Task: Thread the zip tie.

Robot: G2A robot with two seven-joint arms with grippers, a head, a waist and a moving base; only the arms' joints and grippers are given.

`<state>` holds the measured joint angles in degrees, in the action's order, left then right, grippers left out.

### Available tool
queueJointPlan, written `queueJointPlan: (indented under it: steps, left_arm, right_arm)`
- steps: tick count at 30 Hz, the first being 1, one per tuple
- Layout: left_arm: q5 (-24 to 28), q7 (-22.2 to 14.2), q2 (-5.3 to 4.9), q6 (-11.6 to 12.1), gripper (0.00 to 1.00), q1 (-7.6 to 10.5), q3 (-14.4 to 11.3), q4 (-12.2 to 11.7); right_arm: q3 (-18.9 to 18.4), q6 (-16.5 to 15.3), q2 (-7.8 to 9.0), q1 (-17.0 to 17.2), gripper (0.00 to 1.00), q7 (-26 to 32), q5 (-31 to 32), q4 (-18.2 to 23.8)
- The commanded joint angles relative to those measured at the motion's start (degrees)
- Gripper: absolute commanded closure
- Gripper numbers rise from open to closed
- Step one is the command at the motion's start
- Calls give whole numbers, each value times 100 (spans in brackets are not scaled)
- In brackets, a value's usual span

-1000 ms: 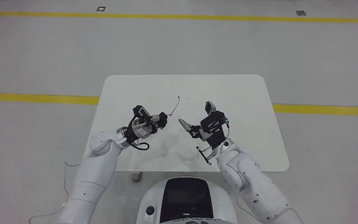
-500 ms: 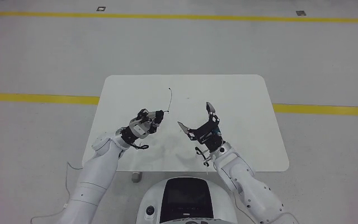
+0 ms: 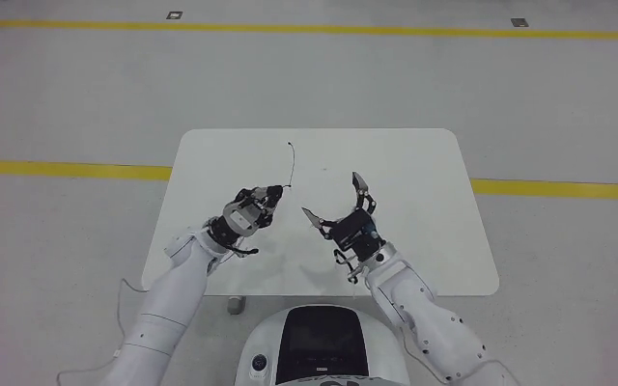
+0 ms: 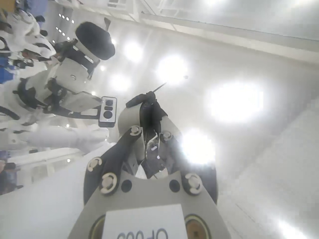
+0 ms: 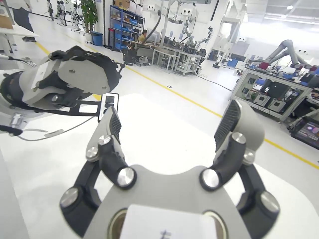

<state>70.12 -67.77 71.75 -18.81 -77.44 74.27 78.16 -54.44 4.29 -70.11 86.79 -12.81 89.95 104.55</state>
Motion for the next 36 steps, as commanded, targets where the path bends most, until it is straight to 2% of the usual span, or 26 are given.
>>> queueJointPlan:
  steps: [1,2,3,4,8,11,20,22,30,36]
  left_arm:
    - [139,55,0,-67,100,18,-19,-23]
    - [202,61,-2,-67,100,27,-41,-34]
    - [267,56,-3,-67,100,32,-66,-51]
    - [329,49,-7,-67,100,39,-96,-62]
    - [522,64,-36,-67,100,78,-164,-100]
    - [733,31,-49,-67,100,103,-263,-120]
    - [733,31,-49,-67,100,103,-263,-120]
    - [733,31,-49,-67,100,103,-263,-120]
    - [733,31,-49,-67,100,103,-263,-120]
    - [733,31,-49,-67,100,103,-263,-120]
  right_arm:
    - [115,105,51,-96,0,-104,0,-47]
    - [176,174,80,-141,0,-155,0,-70]
    - [217,229,102,-175,13,-192,0,-86]
    - [258,279,122,-201,20,-221,0,-96]
    - [413,435,195,-293,34,-366,0,-102]
    - [514,613,234,-349,50,-531,0,-105]
    - [966,876,334,-628,58,-729,0,-147]
    - [1052,899,345,-697,58,-705,0,-160]
    - [1420,1089,362,-1005,69,-567,0,-247]
    - [1613,1275,362,-1179,71,-415,0,-295]
